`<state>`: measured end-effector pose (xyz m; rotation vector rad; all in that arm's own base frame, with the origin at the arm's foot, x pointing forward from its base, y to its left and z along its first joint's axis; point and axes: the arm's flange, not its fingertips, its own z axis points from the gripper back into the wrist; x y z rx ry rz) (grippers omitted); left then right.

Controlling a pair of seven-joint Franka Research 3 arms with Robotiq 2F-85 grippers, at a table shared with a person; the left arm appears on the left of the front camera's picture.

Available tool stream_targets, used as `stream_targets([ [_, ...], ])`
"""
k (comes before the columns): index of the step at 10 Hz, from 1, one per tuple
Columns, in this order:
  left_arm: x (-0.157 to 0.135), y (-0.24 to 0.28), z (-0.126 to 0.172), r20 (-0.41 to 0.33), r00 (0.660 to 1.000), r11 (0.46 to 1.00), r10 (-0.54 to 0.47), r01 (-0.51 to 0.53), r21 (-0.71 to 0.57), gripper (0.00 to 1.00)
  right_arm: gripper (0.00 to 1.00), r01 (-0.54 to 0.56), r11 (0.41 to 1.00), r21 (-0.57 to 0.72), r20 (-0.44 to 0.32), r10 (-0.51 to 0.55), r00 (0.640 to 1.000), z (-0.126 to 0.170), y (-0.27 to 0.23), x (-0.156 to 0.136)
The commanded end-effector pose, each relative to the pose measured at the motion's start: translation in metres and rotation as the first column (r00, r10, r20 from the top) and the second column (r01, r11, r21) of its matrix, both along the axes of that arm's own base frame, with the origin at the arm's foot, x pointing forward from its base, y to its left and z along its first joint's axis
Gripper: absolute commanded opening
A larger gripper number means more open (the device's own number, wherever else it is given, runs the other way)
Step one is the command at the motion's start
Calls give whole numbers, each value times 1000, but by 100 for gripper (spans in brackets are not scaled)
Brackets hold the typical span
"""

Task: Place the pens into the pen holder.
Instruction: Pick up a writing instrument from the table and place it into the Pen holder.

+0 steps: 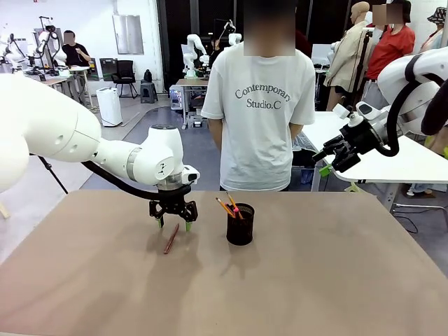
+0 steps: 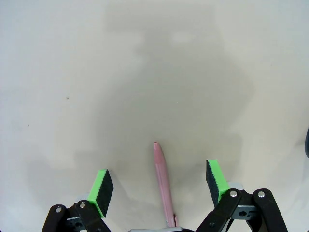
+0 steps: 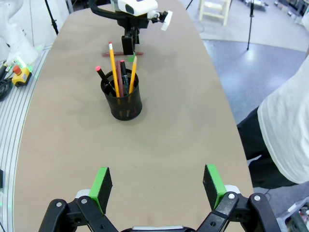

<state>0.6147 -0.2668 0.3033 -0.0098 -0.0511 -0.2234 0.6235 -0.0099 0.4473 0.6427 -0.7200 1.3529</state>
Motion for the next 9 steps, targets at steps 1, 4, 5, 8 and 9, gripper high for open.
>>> stream_targets([
  [1, 6, 1, 1, 8, 1000, 999, 2, -2, 32, 100, 100, 6, 1000, 4, 10, -6, 1000, 2, 1, 1],
  [4, 6, 2, 2, 10, 1000, 999, 7, -7, 51, 54, 100, 6, 1000, 4, 10, -6, 1000, 2, 1, 1],
  [5, 5, 1, 2, 9, 1000, 998, 13, -14, 56, 35, 100, 6, 1000, 4, 10, -6, 1000, 2, 1, 1],
  [8, 5, 2, 2, 3, 999, 996, 36, -36, 80, 0, 100, 6, 1000, 4, 10, -6, 1000, 2, 1, 1],
  [9, 4, 1, 4, 4, 999, 996, 39, -39, 79, 0, 100, 6, 1000, 4, 10, -6, 1000, 2, 1, 1],
])
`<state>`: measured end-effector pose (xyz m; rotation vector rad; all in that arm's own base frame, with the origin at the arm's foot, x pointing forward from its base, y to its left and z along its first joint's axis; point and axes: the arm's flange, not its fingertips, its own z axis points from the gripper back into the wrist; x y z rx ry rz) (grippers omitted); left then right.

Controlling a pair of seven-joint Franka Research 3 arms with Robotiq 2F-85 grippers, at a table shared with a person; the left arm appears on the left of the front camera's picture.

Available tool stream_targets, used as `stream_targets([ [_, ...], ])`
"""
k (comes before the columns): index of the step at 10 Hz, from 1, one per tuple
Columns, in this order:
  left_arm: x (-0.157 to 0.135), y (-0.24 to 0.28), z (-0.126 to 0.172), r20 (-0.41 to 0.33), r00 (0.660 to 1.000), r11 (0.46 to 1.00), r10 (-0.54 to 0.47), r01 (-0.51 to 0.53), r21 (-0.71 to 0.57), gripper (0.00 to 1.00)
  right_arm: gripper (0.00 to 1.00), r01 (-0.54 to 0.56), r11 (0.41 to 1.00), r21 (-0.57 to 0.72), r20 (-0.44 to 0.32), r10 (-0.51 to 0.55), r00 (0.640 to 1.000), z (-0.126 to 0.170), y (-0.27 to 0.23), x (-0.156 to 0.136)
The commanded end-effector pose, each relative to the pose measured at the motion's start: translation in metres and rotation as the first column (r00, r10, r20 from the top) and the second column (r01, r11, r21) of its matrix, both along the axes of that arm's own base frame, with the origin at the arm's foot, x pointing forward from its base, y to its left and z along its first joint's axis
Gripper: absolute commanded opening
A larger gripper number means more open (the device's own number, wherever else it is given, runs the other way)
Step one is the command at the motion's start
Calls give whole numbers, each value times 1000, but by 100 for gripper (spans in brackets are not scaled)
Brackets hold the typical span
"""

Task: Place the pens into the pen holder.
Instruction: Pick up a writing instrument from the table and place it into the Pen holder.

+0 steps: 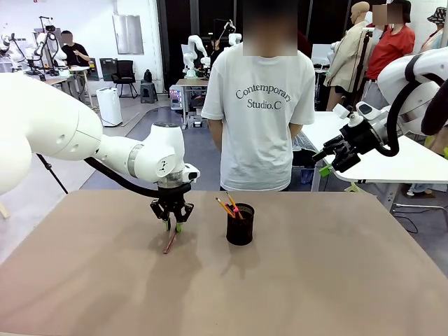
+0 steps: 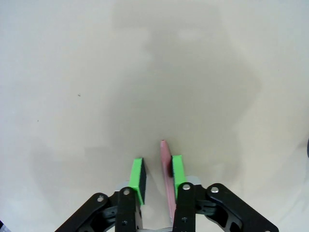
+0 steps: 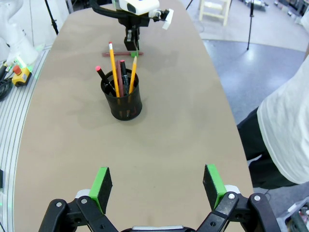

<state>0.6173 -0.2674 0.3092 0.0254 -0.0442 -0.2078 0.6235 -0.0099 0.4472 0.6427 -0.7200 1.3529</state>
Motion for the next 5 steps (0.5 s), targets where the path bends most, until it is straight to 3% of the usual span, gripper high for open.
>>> stream_targets([
  [1, -1, 1, -1, 5, 1000, 999, 26, -26, 46, 0, 100, 6, 1000, 4, 10, -6, 1000, 2, 1, 1],
  [5, -12, 2, 22, -75, 994, 996, 85, -87, -32, 0, 100, 6, 1000, 4, 10, -6, 1000, 2, 1, 1],
])
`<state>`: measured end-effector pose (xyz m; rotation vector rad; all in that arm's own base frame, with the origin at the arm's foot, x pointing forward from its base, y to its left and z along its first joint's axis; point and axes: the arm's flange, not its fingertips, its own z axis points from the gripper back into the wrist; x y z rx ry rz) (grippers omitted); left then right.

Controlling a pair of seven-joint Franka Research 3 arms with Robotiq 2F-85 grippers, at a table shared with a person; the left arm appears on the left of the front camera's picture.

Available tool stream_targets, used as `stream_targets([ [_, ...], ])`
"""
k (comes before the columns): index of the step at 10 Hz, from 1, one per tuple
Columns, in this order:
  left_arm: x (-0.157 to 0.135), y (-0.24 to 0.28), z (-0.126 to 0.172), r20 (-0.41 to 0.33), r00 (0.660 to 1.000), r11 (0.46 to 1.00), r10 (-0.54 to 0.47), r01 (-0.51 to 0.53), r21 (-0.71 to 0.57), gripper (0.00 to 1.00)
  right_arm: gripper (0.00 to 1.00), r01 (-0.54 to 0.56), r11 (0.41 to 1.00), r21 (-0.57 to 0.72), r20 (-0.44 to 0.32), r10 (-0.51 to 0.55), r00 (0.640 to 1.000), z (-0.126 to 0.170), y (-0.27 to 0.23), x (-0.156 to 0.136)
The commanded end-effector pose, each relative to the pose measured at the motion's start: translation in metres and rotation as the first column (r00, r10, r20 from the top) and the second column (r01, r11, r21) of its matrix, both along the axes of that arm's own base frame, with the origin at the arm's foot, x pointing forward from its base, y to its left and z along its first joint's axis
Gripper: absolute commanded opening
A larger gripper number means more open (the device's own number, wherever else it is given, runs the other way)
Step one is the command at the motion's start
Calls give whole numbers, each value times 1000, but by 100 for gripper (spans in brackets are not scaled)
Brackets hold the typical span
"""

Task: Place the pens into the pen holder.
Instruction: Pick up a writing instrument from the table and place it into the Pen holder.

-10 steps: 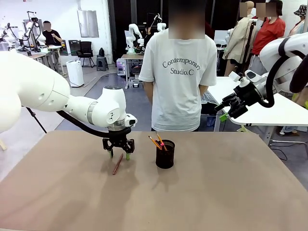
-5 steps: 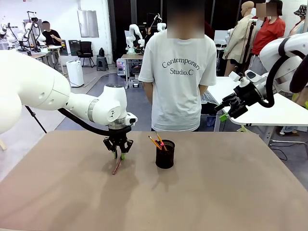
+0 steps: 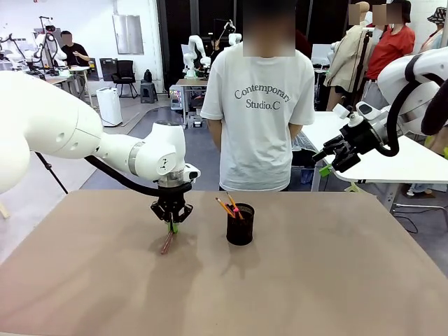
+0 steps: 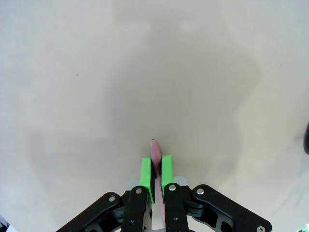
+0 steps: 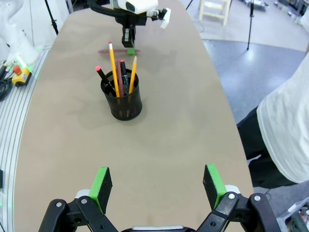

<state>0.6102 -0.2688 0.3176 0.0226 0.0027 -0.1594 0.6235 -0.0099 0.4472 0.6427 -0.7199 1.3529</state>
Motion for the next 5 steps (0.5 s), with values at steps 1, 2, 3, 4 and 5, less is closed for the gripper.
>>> stream_targets([
  [1, -9, 5, 27, -72, 997, 990, 35, -44, -134, 0, 100, 6, 1000, 4, 10, -6, 1000, 2, 1, 1],
  [2, -13, 7, 46, -93, 996, 961, -3, -23, -277, 0, 100, 6, 1000, 4, 10, -6, 1000, 2, 1, 1],
  [3, -15, 10, 64, -145, 989, 908, -31, -33, -418, 0, 100, 6, 1000, 4, 10, -6, 1000, 2, 1, 1],
  [4, -17, 14, 81, -145, 987, 856, -69, -15, -516, 0, 100, 6, 1000, 4, 10, -6, 1000, 2, 1, 1],
  [5, -19, 18, 96, -149, 981, 796, -125, 10, -605, 0, 100, 6, 1000, 4, 10, -6, 1000, 2, 1, 1],
])
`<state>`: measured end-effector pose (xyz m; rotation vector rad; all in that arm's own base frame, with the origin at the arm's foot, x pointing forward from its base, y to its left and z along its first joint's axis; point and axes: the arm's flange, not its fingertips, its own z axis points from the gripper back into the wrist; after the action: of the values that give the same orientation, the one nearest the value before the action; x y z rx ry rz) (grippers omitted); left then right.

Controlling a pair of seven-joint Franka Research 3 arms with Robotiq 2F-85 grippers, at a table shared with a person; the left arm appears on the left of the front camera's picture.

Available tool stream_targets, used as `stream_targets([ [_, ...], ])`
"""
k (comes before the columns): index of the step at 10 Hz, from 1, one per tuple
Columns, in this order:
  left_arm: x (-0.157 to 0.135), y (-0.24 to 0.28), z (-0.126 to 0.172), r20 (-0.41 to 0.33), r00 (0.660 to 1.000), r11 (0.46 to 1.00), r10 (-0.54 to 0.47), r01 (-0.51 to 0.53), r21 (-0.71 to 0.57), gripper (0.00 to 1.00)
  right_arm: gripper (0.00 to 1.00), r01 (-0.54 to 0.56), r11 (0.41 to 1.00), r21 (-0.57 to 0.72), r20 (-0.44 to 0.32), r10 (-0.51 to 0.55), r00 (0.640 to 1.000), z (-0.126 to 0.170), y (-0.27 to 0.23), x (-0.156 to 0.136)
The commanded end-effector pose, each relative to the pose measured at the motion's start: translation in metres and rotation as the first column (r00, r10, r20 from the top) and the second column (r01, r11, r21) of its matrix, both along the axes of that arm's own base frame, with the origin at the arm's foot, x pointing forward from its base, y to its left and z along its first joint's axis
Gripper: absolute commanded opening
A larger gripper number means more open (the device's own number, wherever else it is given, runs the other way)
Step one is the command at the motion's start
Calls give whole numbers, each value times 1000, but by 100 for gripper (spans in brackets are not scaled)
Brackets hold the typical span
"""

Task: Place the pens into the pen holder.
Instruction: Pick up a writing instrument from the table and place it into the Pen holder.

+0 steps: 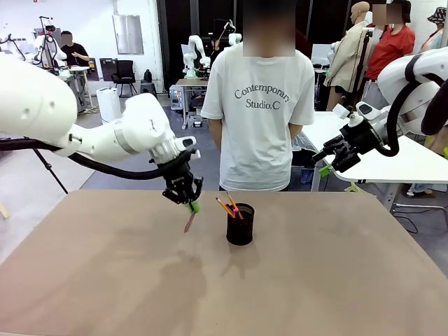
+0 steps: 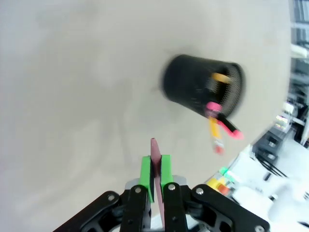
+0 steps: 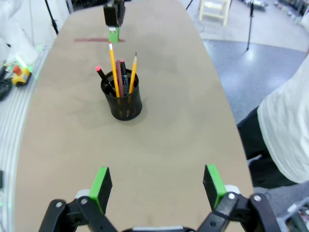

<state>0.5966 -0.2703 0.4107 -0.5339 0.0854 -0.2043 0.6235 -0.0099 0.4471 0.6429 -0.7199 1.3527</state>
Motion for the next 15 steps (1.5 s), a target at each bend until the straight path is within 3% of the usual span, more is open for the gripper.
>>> stream_targets([
  [1, -7, 24, 16, -19, 993, 975, -118, 112, -194, 0, 100, 6, 1000, 4, 10, -6, 1000, 2, 1, 1],
  [3, -10, 31, 36, 100, 974, 901, -203, 226, -371, 0, 100, 6, 1000, 4, 10, -6, 1000, 2, 1, 1],
  [4, -16, 30, 45, 230, 953, 860, -199, 282, -426, 0, 100, 6, 1000, 4, 10, -6, 1000, 2, 1, 1],
  [5, -25, 27, 59, 408, 901, 835, -150, 336, -436, 0, 100, 6, 1000, 4, 10, -6, 1000, 2, 1, 1],
  [7, -53, 24, 90, 621, 782, 834, -43, 370, -409, 0, 100, 6, 1000, 4, 10, -6, 1000, 2, 1, 1],
  [8, -65, 19, 102, 708, 705, 835, 25, 374, -403, 0, 100, 6, 1000, 4, 10, -6, 1000, 2, 1, 1],
  [9, -77, 16, 108, 785, 619, 824, 26, 431, -367, 0, 100, 6, 1000, 4, 10, -6, 1000, 2, 1, 1],
  [11, -98, 27, 123, 842, 538, 811, -40, 510, -288, 0, 100, 6, 1000, 4, 10, -6, 1000, 2, 1, 1],
  [12, -103, 31, 130, 819, 567, 784, -89, 547, -294, 0, 100, 6, 1000, 4, 10, -6, 1000, 2, 1, 1],
  [13, -84, 11, 137, 814, 581, 830, -15, 461, -314, 0, 100, 6, 1000, 4, 10, -6, 1000, 2, 1, 1],
  [15, -84, 11, 137, 814, 581, 830, -15, 461, -314, 0, 100, 6, 1000, 4, 10, -6, 1000, 2, 1, 1],
])
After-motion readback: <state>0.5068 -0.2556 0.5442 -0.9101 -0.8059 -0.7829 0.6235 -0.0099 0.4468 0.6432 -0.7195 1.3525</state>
